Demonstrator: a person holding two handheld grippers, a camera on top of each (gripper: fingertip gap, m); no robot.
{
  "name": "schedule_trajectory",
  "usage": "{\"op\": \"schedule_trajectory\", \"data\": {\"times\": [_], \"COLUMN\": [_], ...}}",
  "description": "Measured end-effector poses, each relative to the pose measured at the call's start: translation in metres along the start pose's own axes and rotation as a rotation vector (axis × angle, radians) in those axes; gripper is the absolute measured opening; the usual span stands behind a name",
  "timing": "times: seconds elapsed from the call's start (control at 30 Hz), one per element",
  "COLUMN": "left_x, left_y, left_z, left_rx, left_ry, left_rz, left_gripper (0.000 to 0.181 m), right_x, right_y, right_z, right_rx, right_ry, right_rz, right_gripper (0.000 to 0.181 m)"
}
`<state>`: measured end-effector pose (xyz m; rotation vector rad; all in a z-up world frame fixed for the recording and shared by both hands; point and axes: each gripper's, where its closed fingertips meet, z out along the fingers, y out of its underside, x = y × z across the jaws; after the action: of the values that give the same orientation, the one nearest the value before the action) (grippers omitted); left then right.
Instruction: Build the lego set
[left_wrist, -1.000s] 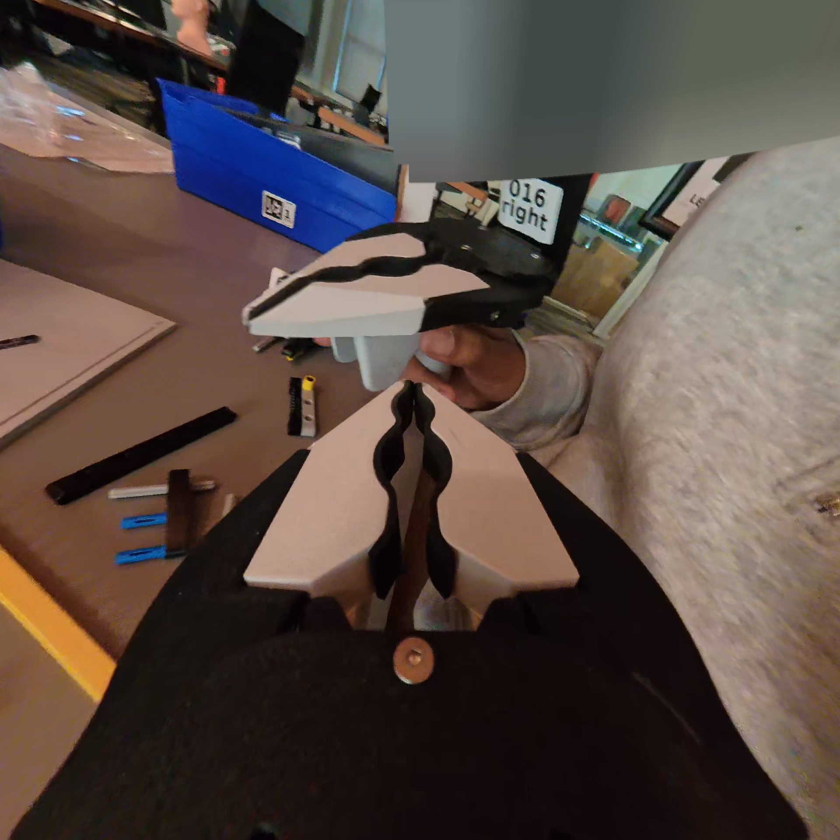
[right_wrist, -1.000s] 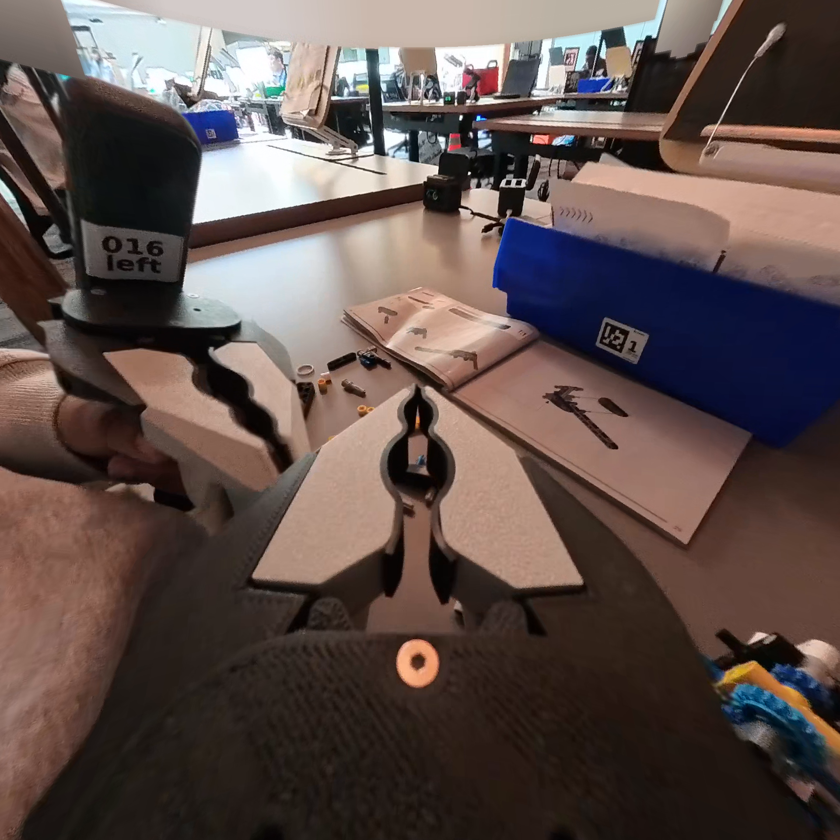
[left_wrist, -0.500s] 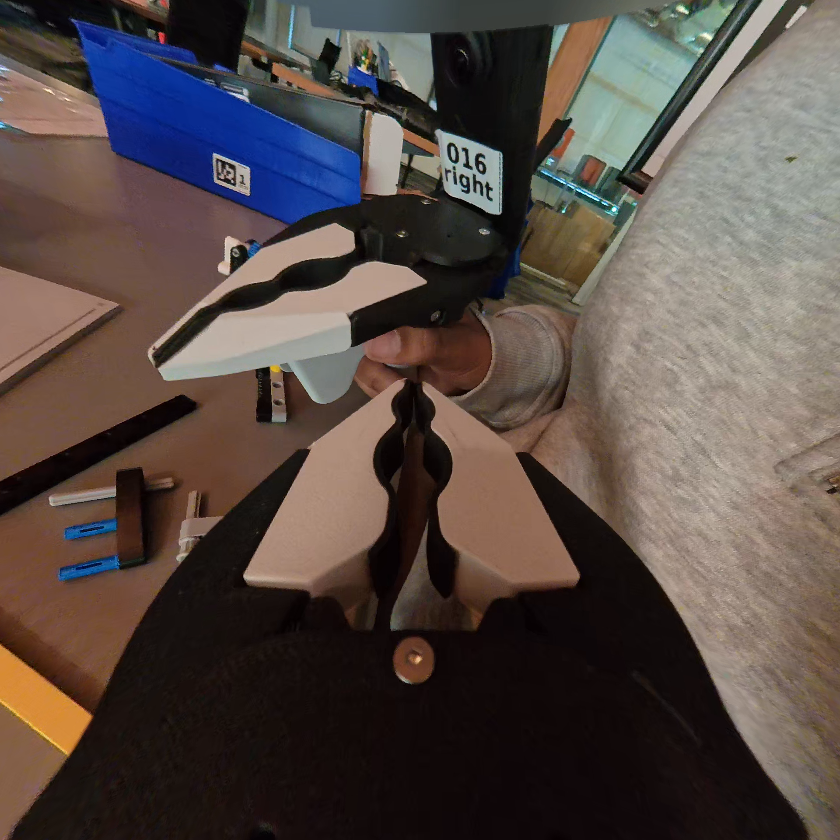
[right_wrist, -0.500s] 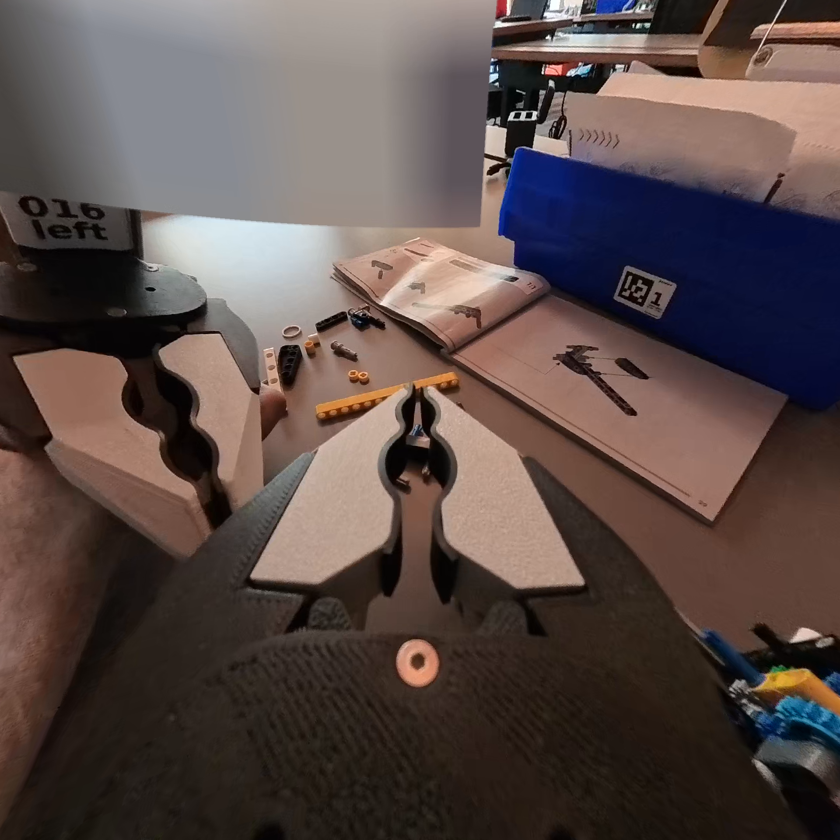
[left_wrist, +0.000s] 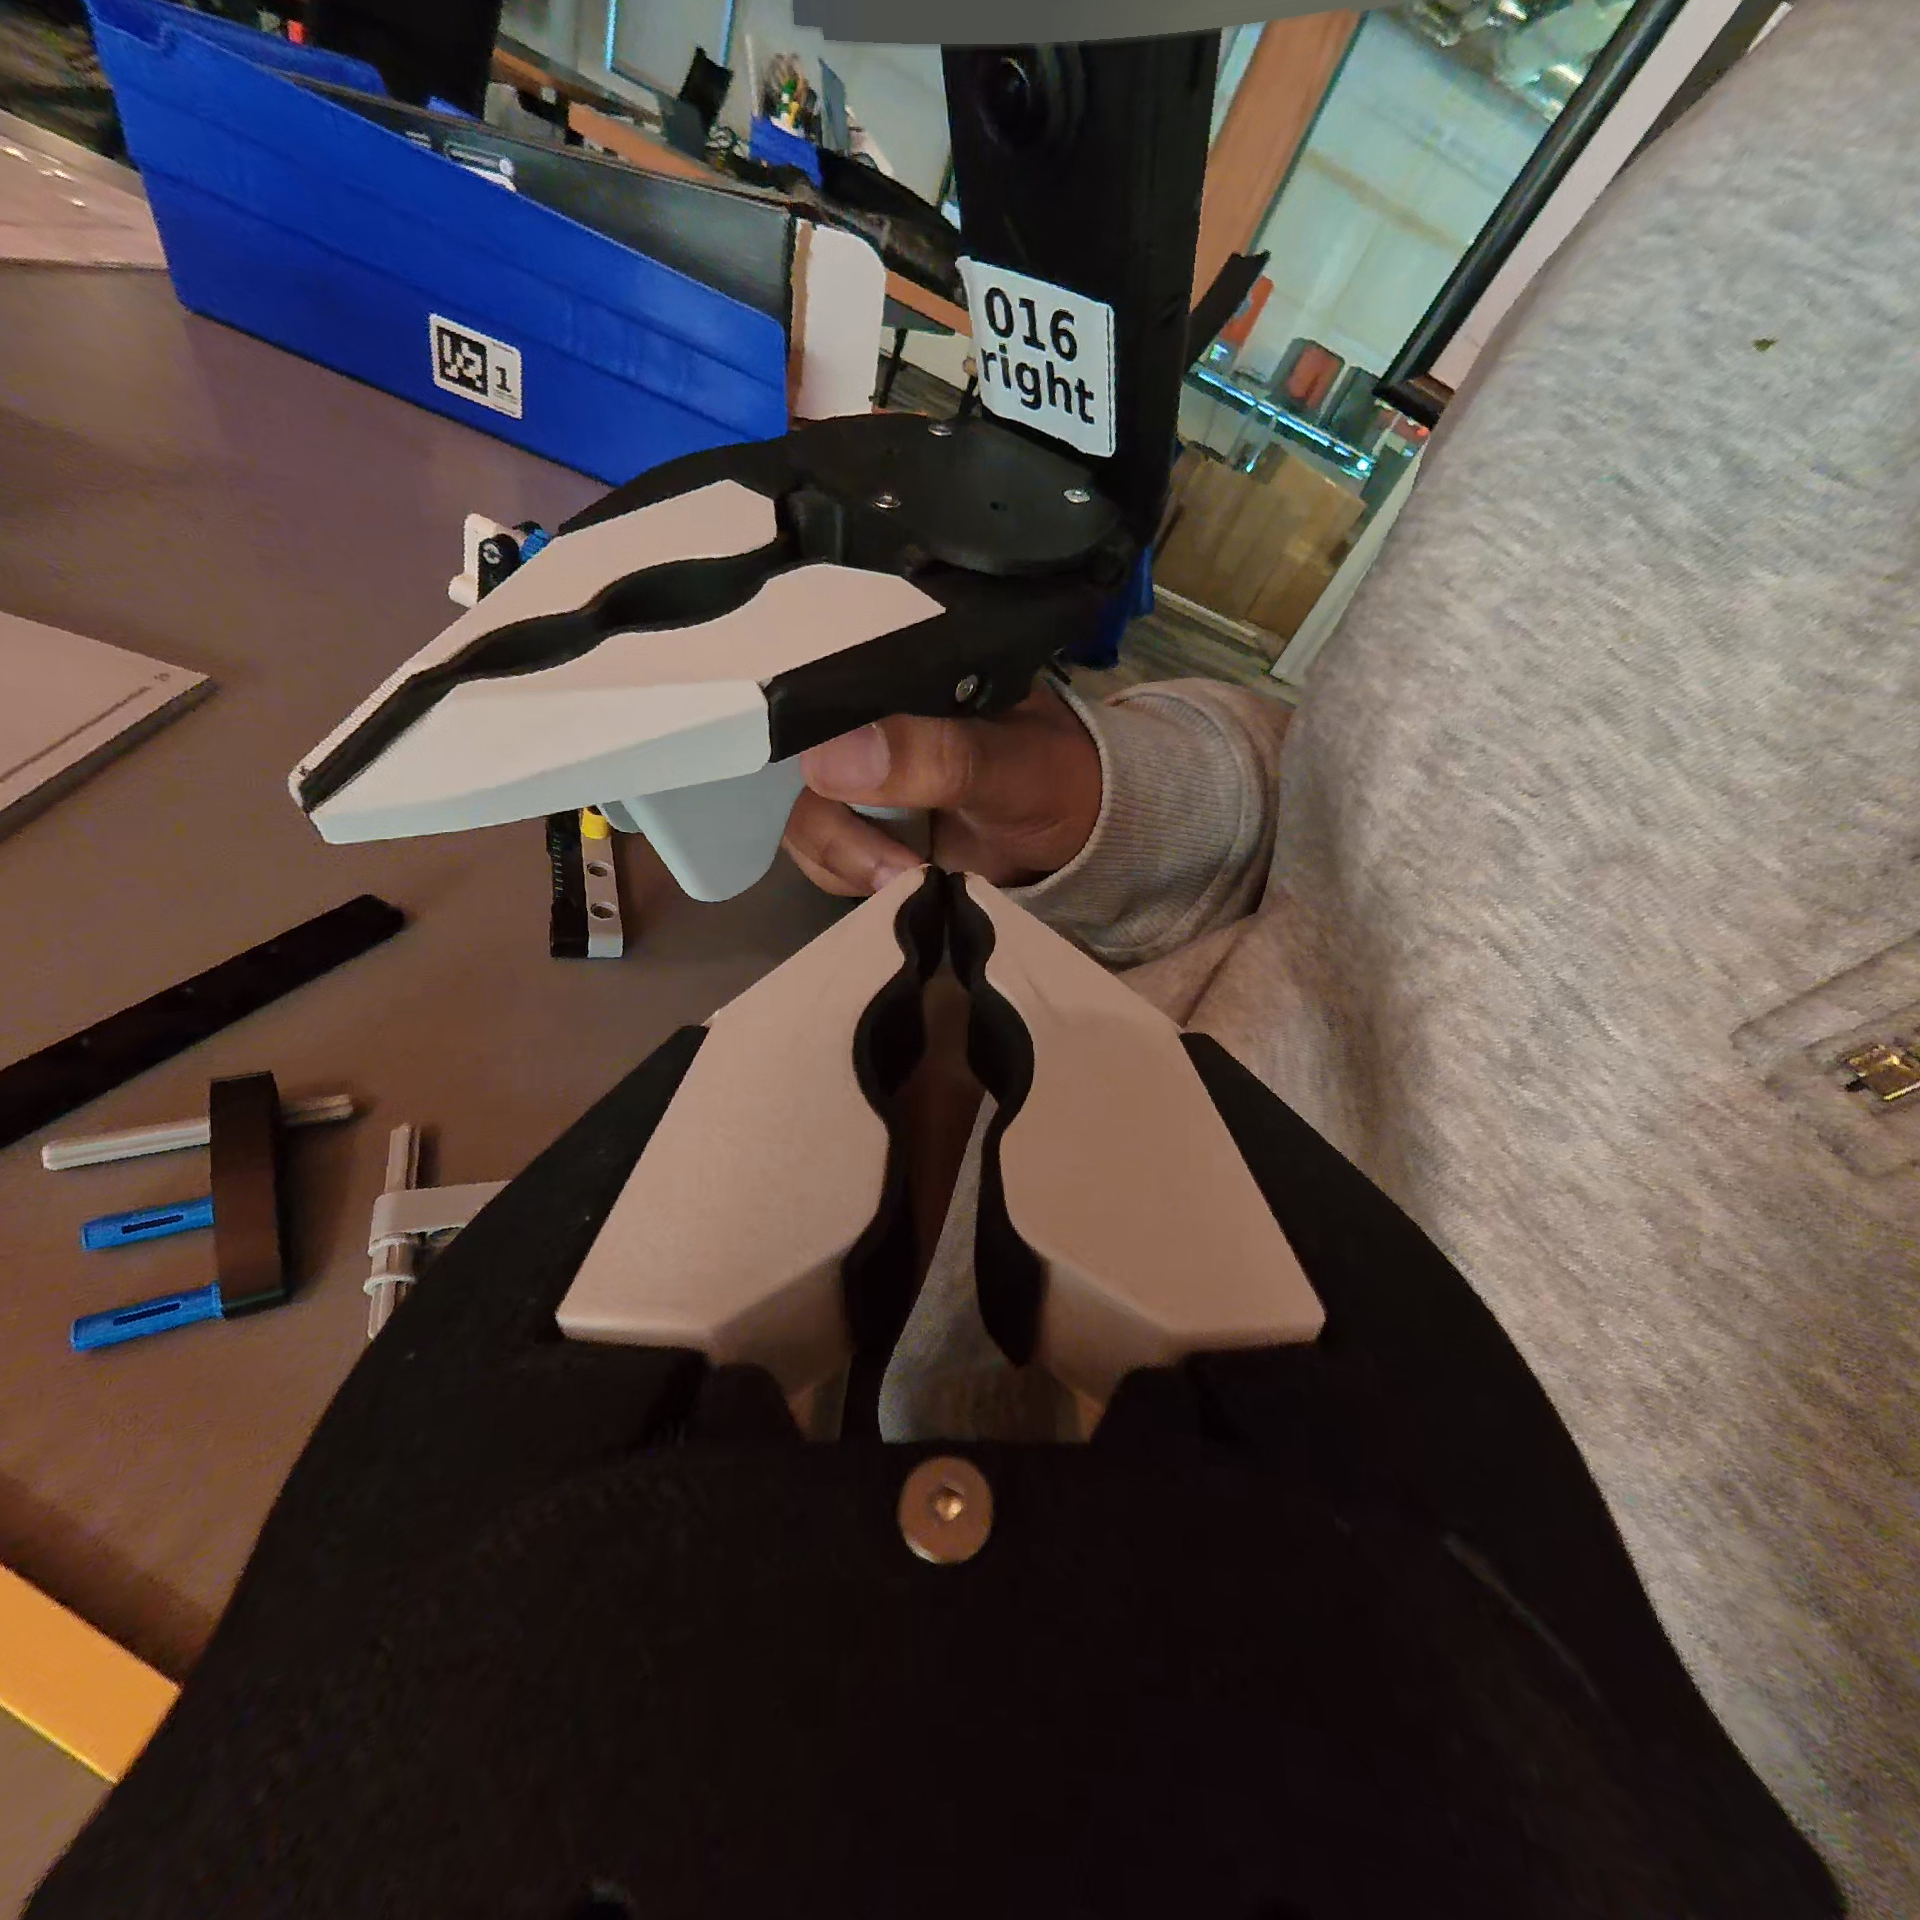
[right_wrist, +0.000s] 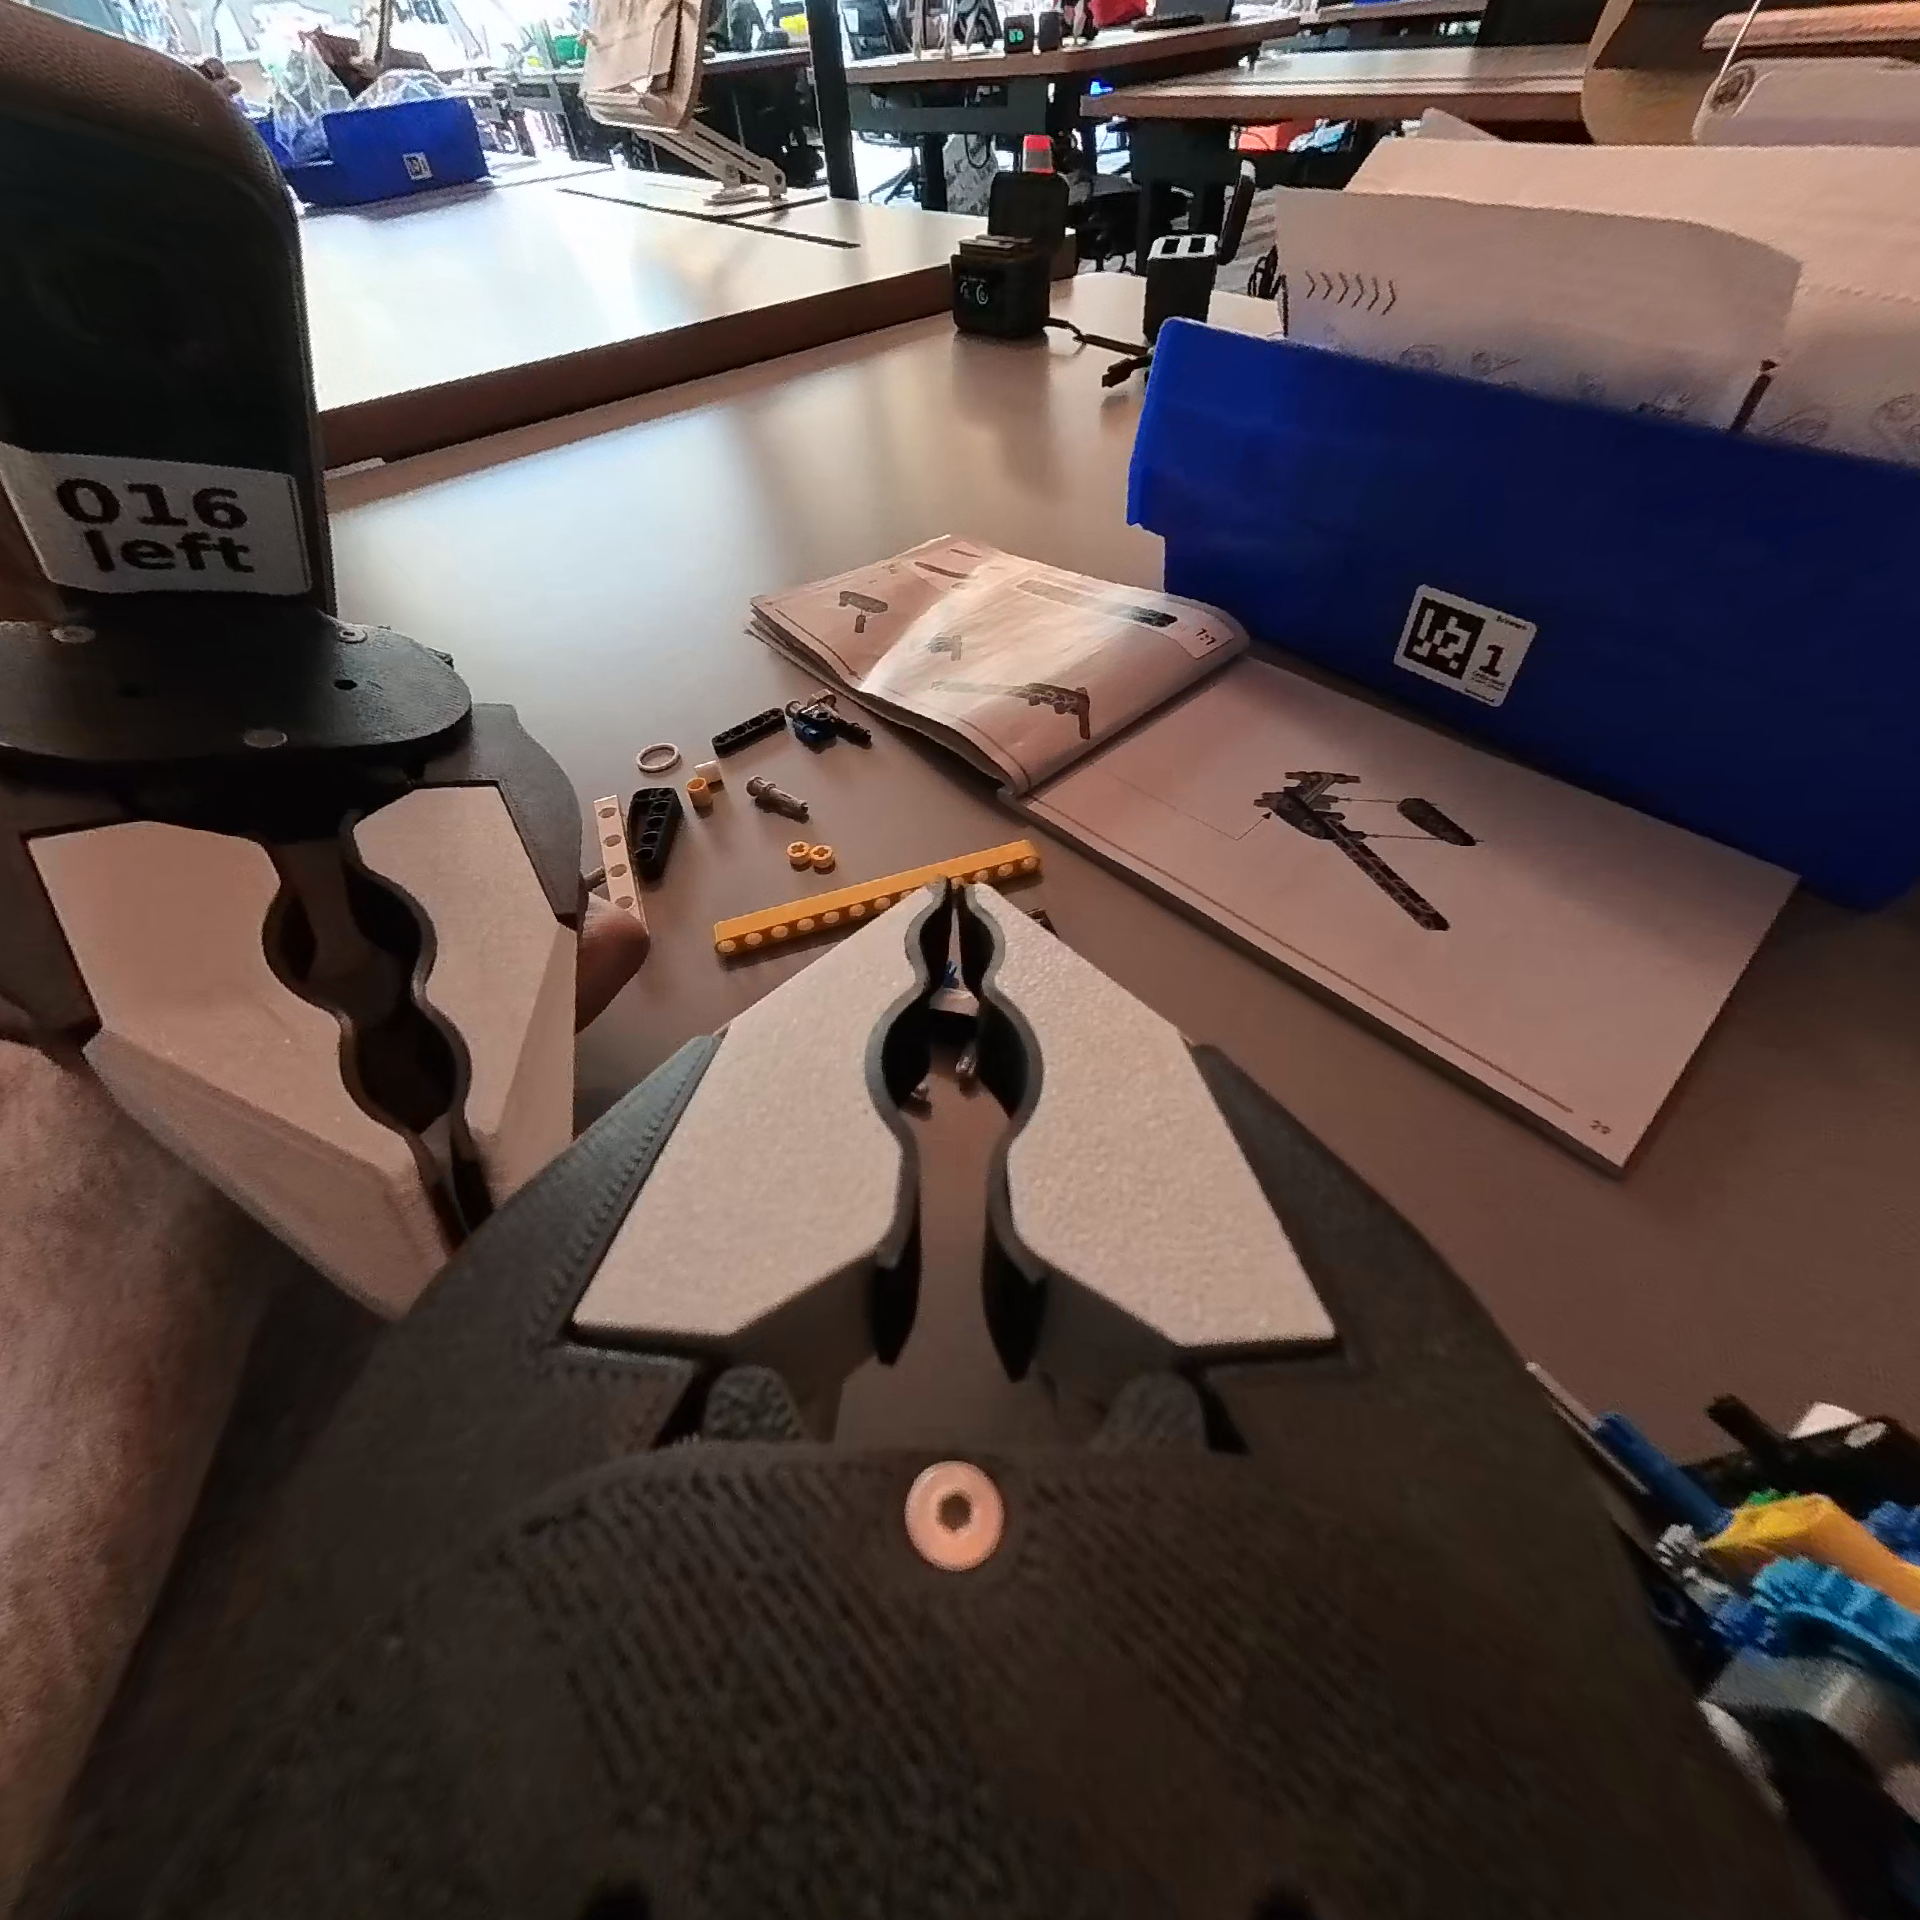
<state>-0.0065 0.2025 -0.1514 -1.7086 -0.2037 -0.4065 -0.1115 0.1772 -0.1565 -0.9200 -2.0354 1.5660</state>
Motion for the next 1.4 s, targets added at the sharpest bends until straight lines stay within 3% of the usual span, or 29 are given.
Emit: {"op": "schedule_trajectory", "data": {"times": [0.9,1.4], "left_x": [0.002,0.001], "left_y": [0.002,0.002], "left_z": [0.000,0.001], "left_rx": [-0.007,-0.008], "left_ry": [0.002,0.002], "left_rz": [0.006,0.007], "left_gripper": [0.000,0.000], "right_x": [0.003,0.020], "right_y": [-0.001,-0.005], "right_z": [-0.001,-0.006], "right_rx": [0.013,0.039], "right_ry": [-0.001,0.071], "right_rz": [0.045,0.085], "right_gripper": [0.000,0.002]}}
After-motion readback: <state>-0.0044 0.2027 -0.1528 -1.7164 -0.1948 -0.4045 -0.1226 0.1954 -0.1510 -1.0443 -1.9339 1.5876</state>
